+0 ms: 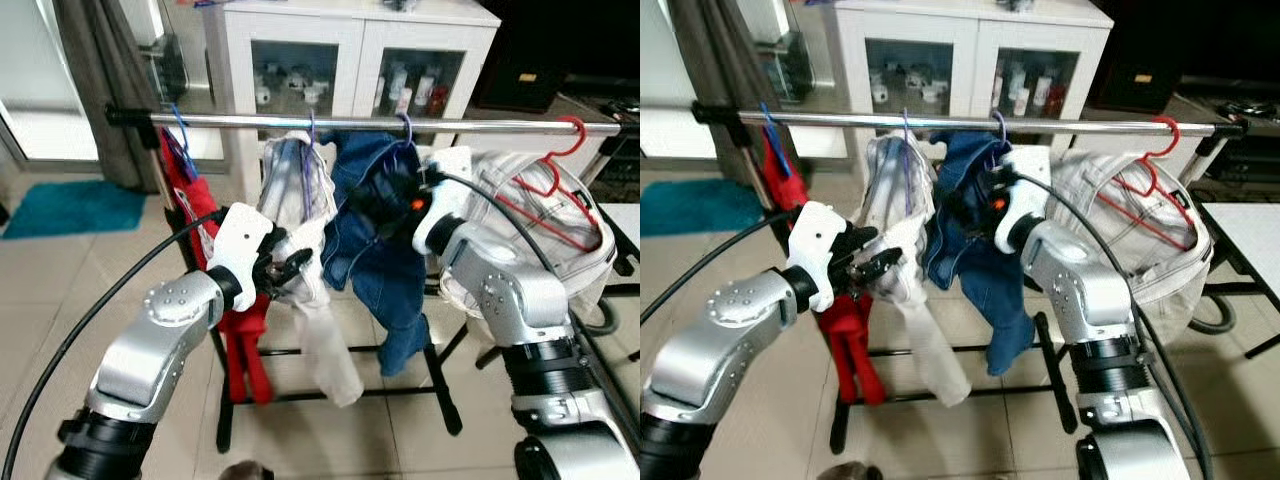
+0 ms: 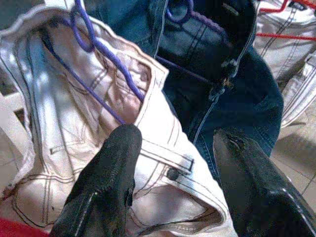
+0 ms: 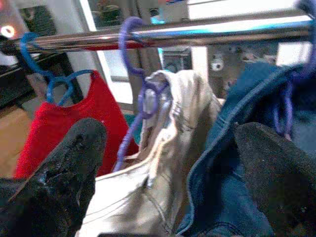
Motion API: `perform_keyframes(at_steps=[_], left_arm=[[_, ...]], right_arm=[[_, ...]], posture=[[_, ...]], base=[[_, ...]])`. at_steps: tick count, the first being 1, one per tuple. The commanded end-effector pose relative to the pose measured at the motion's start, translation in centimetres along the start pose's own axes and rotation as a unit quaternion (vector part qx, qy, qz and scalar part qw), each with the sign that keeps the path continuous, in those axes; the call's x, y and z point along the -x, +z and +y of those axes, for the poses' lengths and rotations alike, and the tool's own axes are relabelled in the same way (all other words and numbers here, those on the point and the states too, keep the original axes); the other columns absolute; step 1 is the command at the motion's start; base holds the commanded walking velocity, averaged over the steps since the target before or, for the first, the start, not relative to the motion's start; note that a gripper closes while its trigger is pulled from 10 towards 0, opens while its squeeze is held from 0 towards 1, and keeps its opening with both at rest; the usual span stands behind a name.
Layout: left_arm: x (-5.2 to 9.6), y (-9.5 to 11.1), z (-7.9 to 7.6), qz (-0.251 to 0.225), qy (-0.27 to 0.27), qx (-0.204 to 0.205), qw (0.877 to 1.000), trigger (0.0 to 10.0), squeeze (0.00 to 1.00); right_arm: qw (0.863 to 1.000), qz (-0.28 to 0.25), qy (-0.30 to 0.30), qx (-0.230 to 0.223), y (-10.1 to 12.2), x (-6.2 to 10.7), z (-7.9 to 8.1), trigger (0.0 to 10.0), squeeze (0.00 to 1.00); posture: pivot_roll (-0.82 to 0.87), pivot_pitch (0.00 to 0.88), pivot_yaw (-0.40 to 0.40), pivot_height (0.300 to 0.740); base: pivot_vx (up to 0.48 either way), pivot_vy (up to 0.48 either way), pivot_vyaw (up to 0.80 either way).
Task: Hang hanger
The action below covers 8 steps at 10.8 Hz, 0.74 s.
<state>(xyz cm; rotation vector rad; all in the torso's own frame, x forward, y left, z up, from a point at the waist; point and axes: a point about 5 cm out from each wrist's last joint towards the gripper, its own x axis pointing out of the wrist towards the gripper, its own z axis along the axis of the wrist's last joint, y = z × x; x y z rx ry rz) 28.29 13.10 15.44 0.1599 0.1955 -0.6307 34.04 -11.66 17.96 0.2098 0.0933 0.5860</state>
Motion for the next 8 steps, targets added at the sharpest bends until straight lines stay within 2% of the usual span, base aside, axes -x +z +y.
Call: perform_keyframes(at_steps=[1, 2, 4, 5, 7, 8], left_arm=[[-0.1, 0.4, 0.0, -0.007, 0.002, -0.008, 1.000, 10.0, 0.00], [-0.2, 0.5, -0.3, -0.011, -0.003, -0.008, 1.000, 10.0, 0.00], [-0.2, 0.6, -0.5, -0.015, -0.009, -0.009, 1.000, 10.0, 0.00], [-0.1, 0.7, -0.7, -0.019, -0.012, -0.010, 1.000, 10.0, 0.00], [0.1, 0.7, -0.9, -0.022, -0.014, -0.011, 1.000, 10.0, 0.00], [0.2, 0.8, -1.0, -0.025, -0.015, -0.011, 1.000, 10.0, 0.00]], right_arm=[[1.000, -0.003, -0.026, 0.008, 0.0, 0.1, -0.8, 10.0, 1.00], [0.999, 0.000, -0.037, 0.010, -0.5, -0.1, -1.2, 10.0, 0.01], [0.999, 0.004, -0.043, 0.009, -1.0, -0.7, -1.6, 10.0, 0.00], [0.997, 0.005, -0.063, 0.035, -0.8, -1.5, -2.2, 10.0, 0.00], [0.995, -0.014, -0.067, 0.076, 0.0, -1.6, -2.4, 10.0, 0.00], [0.991, -0.038, -0.064, 0.112, 0.7, -1.7, -2.3, 10.0, 0.00]], posture=[[-0.03, 0.000, -0.016, 0.740], [-0.03, 0.000, -0.014, 0.740], [-0.03, 0.000, -0.015, 0.740], [-0.02, 0.000, -0.024, 0.740], [-0.01, 0.000, -0.036, 0.740], [-0.01, 0.000, -0.044, 0.740]], base=[[0.000, 0.000, 0.00], [0.000, 0.000, 0.00], [0.000, 0.000, 0.00], [0.000, 0.000, 0.00], [0.000, 0.000, 0.00], [0.000, 0.000, 0.00]])
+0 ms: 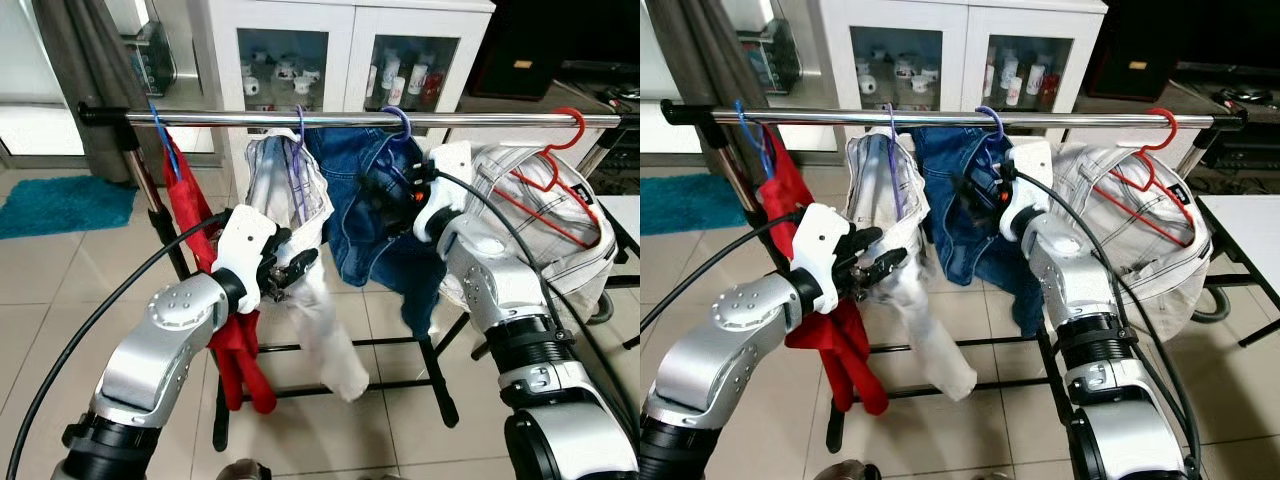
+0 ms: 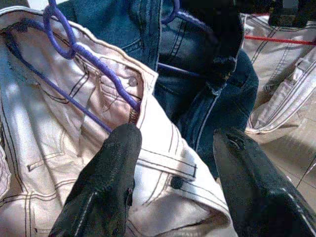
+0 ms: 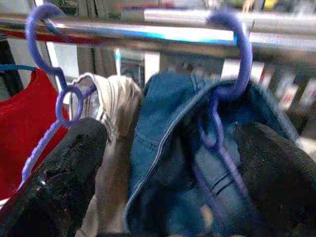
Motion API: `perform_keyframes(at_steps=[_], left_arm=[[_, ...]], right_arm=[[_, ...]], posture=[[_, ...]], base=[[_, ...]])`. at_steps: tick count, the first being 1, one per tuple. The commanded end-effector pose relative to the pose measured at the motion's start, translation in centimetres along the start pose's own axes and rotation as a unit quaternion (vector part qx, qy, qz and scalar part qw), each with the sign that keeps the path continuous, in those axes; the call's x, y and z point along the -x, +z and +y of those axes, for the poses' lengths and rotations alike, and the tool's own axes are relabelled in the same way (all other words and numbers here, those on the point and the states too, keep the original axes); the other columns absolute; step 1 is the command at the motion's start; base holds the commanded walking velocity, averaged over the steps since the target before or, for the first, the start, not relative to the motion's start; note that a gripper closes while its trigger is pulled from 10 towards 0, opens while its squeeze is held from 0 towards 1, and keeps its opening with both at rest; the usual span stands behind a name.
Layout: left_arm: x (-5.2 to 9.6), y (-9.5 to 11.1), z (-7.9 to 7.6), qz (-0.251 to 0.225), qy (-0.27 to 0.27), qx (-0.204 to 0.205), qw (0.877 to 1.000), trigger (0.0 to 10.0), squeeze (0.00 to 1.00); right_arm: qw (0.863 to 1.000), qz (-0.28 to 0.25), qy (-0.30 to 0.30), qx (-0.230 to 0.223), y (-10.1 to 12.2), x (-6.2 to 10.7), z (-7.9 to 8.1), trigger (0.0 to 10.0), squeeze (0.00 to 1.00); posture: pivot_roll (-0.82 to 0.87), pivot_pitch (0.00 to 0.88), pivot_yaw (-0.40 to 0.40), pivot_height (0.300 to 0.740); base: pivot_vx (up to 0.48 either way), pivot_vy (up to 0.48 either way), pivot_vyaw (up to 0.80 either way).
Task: Hang hanger
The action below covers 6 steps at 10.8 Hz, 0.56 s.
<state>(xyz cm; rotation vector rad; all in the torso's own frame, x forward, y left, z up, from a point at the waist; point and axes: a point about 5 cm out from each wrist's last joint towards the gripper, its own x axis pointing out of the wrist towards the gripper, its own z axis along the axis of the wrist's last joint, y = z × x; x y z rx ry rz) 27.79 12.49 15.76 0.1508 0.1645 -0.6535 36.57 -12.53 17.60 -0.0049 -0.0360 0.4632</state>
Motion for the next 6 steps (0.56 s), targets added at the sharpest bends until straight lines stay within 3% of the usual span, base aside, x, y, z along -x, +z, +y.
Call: perform_keyframes(at_steps=[1, 3, 4, 6], left_arm=[[0.0, 0.4, -0.5, -0.010, -0.004, -0.009, 1.000, 10.0, 0.00], [0.1, 0.4, -0.6, -0.009, -0.006, -0.011, 1.000, 10.0, 0.00], [0.1, 0.4, -0.7, -0.009, -0.007, -0.012, 1.000, 10.0, 0.00], [0.3, 0.5, -1.0, -0.010, -0.013, -0.008, 1.000, 10.0, 0.00]], right_arm=[[0.999, -0.006, 0.013, 0.040, 0.5, -0.4, 0.2, 10.0, 0.00], [0.992, 0.017, 0.048, 0.115, -0.2, -1.3, 1.0, 10.0, 0.00], [0.989, 0.034, 0.039, 0.136, -0.4, -1.7, 0.6, 10.0, 0.00], [0.989, 0.060, 0.001, 0.132, -0.4, -2.3, -0.6, 10.0, 0.00]], posture=[[0.00, 0.000, -0.053, 0.740], [0.00, 0.000, -0.062, 0.740], [0.01, 0.000, -0.068, 0.740], [0.02, 0.000, -0.081, 0.740]], base=[[0.000, 0.000, 0.00], [0.000, 0.000, 0.00], [0.000, 0.000, 0.00], [0.000, 0.000, 0.00]])
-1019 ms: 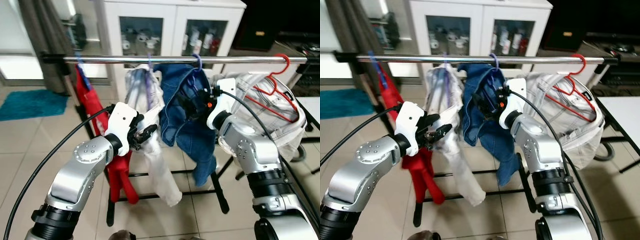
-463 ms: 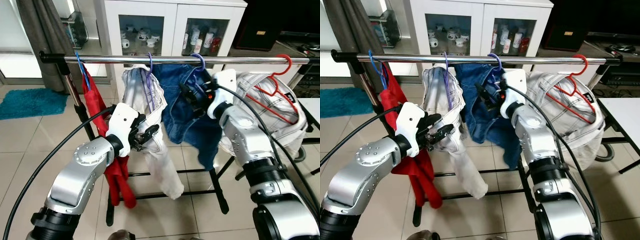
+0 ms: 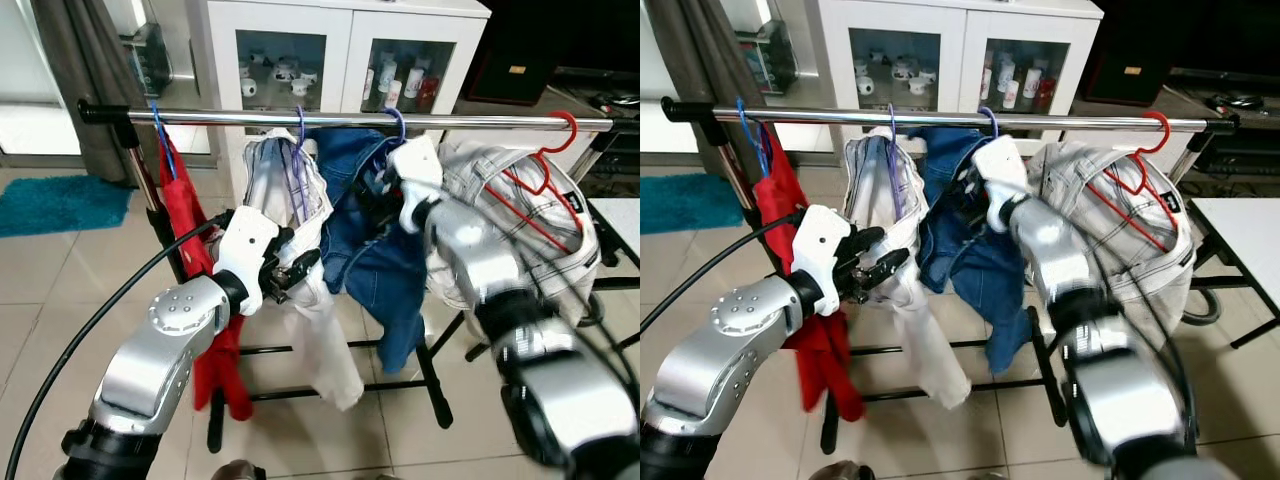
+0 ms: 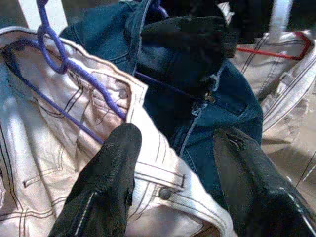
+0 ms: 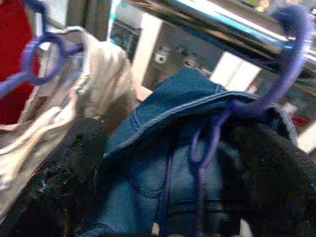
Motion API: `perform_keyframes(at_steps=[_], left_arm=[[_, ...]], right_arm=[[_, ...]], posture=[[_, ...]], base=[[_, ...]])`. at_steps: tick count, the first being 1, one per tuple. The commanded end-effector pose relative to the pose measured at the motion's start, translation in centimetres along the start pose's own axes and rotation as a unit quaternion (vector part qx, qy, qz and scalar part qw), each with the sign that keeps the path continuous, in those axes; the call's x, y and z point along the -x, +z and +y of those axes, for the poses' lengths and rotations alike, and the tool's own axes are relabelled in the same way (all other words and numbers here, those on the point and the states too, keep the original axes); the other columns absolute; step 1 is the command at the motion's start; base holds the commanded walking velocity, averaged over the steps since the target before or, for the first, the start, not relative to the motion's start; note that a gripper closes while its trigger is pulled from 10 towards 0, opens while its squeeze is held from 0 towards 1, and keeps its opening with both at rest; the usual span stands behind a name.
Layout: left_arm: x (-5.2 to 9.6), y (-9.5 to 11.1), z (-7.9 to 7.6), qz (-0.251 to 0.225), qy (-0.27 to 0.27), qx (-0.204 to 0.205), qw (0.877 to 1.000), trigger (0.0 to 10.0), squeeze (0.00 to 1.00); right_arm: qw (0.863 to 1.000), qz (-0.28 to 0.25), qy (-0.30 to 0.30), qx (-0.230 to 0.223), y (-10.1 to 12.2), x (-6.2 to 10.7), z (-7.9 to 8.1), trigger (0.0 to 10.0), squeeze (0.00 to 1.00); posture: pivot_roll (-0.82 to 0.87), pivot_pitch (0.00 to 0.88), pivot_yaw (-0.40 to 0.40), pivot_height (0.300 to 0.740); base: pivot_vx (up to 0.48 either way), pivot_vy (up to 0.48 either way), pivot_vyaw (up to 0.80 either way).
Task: Hang hanger
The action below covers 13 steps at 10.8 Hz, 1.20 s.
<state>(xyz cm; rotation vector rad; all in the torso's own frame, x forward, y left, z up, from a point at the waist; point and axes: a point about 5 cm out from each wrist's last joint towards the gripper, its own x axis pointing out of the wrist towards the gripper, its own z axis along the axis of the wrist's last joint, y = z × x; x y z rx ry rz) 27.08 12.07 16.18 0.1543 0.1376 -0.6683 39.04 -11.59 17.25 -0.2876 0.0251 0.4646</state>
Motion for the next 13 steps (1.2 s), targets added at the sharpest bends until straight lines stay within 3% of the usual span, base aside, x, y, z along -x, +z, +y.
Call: perform_keyframes(at_steps=[1, 5, 8, 9, 10, 11, 13], left_arm=[[0.1, 0.0, -0.5, 0.004, -0.009, 0.000, 1.000, 10.0, 0.00], [0.2, -0.1, -0.9, 0.009, -0.013, 0.005, 1.000, 10.0, 0.00], [0.3, -0.1, -1.0, 0.011, -0.019, 0.007, 1.000, 10.0, 0.00], [0.4, -0.1, -1.0, 0.011, -0.019, 0.005, 1.000, 10.0, 0.00], [0.5, -0.1, -0.9, 0.011, -0.018, 0.005, 1.000, 10.0, 0.00], [0.5, 0.0, -1.0, 0.010, -0.017, 0.004, 1.000, 10.0, 0.00], [0.5, 0.0, -1.0, 0.009, -0.017, 0.004, 1.000, 10.0, 0.00]], right_arm=[[0.999, 0.017, -0.029, -0.020, -0.3, 0.0, -1.2, 10.0, 0.00], [0.993, 0.101, -0.037, -0.051, -1.7, -0.6, -1.1, 10.0, 0.00], [0.988, 0.135, -0.033, -0.071, -2.7, -0.4, -0.8, 9.9, 0.00], [0.988, 0.131, -0.028, -0.076, -2.6, -0.5, -0.8, 4.0, 0.00], [0.989, 0.126, -0.021, -0.076, -2.3, -0.6, -0.9, 1.3, 0.00], [0.990, 0.123, -0.015, -0.073, -2.1, -0.6, -1.0, 0.0, 0.00], [0.990, 0.120, -0.008, -0.072, -2.0, -0.6, -1.2, 0.0, 0.00]], posture=[[0.02, 0.000, -0.088, 0.740], [0.02, 0.000, -0.098, 0.740], [0.03, 0.000, -0.104, 0.740], [0.03, 0.000, -0.108, 0.740], [0.03, 0.000, -0.110, 0.740], [0.04, 0.000, -0.112, 0.740], [0.04, 0.000, -0.114, 0.740]], base=[[0.000, 0.000, 0.00], [0.000, 0.000, 0.00], [0.000, 0.000, 0.00], [0.000, 0.000, 0.00], [0.000, 0.000, 0.00], [0.000, 0.000, 0.00], [0.000, 0.000, 0.00]])
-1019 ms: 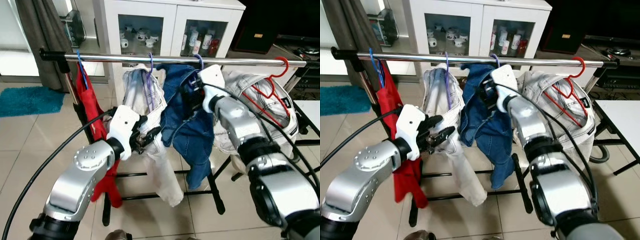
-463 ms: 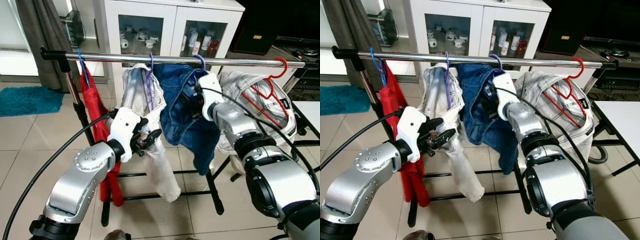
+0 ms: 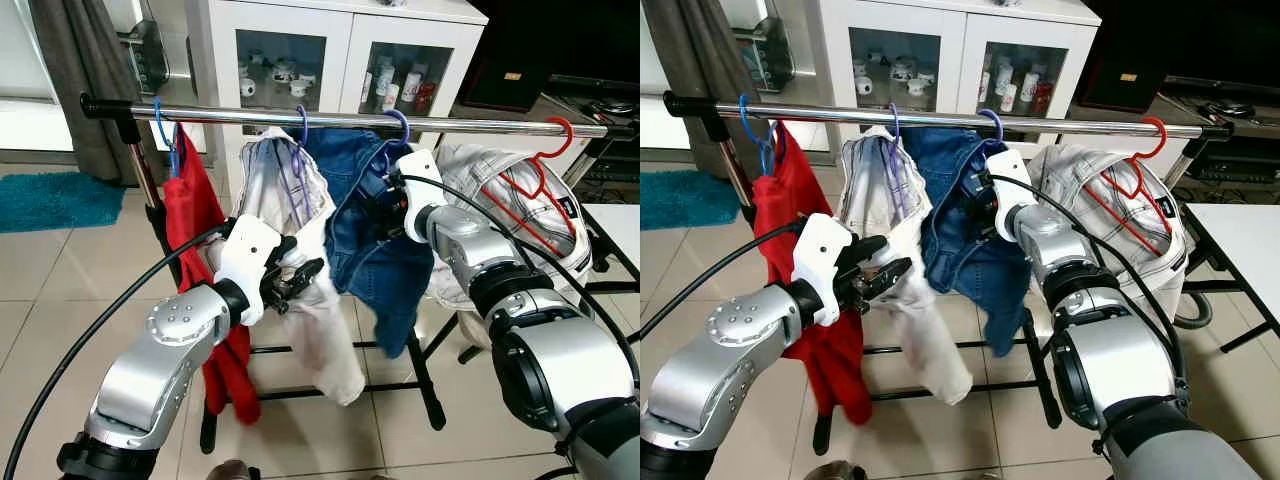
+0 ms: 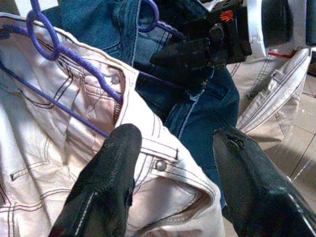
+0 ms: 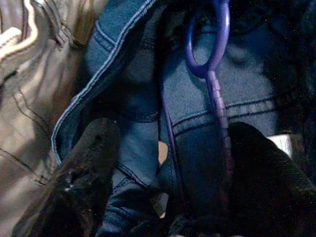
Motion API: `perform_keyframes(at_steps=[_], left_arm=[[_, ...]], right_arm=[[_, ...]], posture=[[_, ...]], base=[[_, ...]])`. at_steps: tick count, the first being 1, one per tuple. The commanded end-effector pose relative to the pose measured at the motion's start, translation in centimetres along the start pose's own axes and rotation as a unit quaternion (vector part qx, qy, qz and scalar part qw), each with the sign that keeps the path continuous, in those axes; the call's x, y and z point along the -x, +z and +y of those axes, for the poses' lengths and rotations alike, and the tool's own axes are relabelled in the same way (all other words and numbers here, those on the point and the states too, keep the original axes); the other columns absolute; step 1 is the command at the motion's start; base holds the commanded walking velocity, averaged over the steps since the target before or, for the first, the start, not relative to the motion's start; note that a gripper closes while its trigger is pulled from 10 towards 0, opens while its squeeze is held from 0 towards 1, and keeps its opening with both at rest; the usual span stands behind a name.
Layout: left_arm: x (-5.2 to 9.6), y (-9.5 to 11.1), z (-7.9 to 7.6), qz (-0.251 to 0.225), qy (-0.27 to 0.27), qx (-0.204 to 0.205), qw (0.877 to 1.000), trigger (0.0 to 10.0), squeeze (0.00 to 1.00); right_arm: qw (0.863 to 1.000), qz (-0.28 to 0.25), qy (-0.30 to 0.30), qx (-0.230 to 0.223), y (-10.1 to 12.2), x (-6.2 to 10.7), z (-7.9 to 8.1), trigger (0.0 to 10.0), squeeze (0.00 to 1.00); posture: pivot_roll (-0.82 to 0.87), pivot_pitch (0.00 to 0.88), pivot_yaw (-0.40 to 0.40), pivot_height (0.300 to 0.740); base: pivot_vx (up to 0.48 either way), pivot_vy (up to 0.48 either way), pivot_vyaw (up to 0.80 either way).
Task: Hang hanger
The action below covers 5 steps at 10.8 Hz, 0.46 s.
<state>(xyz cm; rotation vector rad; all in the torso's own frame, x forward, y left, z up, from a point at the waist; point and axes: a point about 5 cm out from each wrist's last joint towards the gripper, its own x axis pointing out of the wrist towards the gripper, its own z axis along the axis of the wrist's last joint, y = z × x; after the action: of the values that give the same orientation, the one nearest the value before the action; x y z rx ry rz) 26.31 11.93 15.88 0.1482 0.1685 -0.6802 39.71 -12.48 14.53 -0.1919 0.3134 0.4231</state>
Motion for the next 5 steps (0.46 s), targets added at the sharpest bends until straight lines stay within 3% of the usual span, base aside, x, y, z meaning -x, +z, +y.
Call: perform_keyframes(at_steps=[1, 5], left_arm=[[0.05, 0.30, -0.46, -0.004, -0.011, -0.003, 1.000, 10.0, 0.00], [-0.04, 0.26, -0.58, -0.004, -0.015, -0.002, 1.000, 10.0, 0.00]], right_arm=[[1.000, -0.013, -0.002, 0.007, 1.11, 0.16, -0.70, 0.0, 0.00], [1.000, -0.008, 0.011, -0.010, 0.96, 0.13, -0.52, 0.0, 0.00]], posture=[[0.03, 0.000, -0.115, 0.740], [0.03, 0.000, -0.116, 0.740]], base=[[0.000, 0.000, 0.00], [0.000, 0.000, 0.00]])
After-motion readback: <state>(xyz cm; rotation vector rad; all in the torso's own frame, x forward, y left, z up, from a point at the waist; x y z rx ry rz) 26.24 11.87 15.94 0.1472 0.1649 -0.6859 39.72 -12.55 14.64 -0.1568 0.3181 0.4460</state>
